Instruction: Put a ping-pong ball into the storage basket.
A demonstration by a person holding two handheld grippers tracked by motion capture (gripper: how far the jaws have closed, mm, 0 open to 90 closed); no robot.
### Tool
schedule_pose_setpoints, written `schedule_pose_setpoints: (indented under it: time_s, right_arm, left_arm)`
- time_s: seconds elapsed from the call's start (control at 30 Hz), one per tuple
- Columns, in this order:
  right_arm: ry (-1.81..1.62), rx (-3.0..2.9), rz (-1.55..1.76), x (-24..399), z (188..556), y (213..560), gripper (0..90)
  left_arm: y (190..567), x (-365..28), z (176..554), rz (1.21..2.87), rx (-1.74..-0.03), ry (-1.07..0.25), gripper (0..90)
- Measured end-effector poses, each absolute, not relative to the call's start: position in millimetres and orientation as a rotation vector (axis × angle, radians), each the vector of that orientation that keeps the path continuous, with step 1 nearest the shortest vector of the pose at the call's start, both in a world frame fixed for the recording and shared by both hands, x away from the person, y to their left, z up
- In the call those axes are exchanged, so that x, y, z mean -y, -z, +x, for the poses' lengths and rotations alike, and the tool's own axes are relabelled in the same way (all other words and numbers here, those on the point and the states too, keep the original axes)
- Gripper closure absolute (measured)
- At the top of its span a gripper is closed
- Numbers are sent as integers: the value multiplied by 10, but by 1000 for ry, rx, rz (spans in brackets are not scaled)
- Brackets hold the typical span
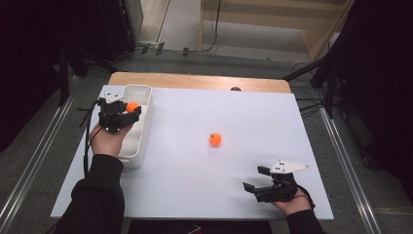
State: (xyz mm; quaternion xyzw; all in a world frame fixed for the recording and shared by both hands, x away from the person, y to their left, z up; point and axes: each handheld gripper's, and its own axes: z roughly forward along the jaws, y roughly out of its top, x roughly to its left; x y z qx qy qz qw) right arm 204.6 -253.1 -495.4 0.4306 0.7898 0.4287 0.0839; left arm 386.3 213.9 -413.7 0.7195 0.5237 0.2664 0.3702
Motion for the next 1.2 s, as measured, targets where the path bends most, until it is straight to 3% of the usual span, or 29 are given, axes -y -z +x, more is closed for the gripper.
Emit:
schedule_pose_setpoints:
  time_s: [0.13, 0.87, 1.2]
  right_arm:
    - [-1278, -2359, 1282, 2528, 2046, 4956, 125]
    - [-1289, -2331, 1306, 2572, 2036, 4938, 125]
    - [-1302, -2346, 1277, 2551, 2048, 4932, 125]
  left_arm:
    - [4121, -2171, 3874, 1826, -1371, -656, 371]
    - [3963, -2133, 3856, 1849, -1302, -509, 167]
    - [3912, -2017, 3772, 1887, -1233, -474, 167]
